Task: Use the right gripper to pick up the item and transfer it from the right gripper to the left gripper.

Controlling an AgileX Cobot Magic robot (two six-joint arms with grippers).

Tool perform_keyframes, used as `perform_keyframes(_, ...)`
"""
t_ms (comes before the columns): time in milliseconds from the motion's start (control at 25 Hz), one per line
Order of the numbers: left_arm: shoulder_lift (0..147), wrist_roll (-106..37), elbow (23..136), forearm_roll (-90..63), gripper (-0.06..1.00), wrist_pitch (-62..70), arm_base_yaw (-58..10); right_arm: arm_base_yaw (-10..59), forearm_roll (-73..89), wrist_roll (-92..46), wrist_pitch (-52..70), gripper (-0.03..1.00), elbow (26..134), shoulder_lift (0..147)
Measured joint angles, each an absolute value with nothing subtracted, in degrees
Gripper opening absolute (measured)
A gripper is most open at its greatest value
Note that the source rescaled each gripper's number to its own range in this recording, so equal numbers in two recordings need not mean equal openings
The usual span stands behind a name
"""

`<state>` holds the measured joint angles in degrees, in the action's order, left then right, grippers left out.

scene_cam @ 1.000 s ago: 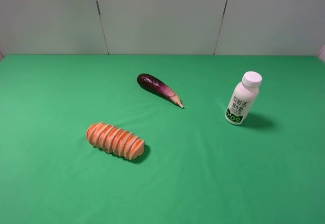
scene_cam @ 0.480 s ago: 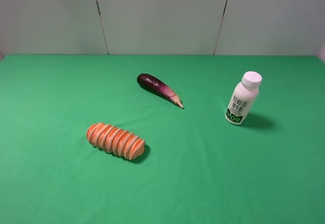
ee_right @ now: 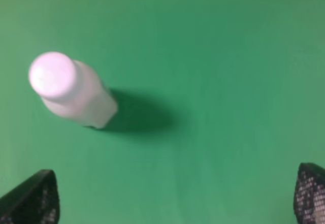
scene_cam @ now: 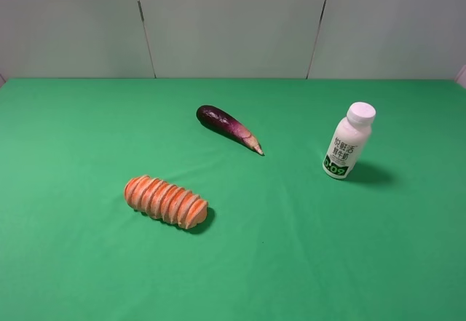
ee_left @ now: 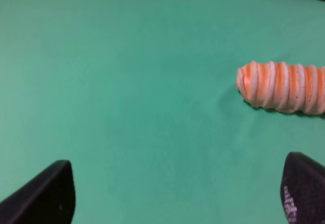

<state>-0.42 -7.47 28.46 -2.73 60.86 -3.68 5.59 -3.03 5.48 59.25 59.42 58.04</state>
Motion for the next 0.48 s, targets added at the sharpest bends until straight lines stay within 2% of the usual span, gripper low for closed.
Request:
perform_keyframes(240, -0.42, -7.47, 28.46, -2.73, 0.56, 60.86, -3.68, 11.04, -2.26, 8.08, 60.41, 1.0, 69.11, 74.51)
perform_keyframes(480, -0.42, -7.47, 28.46, -2.73, 0.56, 60.86, -3.68, 14.0, 0.0, 9.5, 59.32, 1.0, 74.23, 85.93)
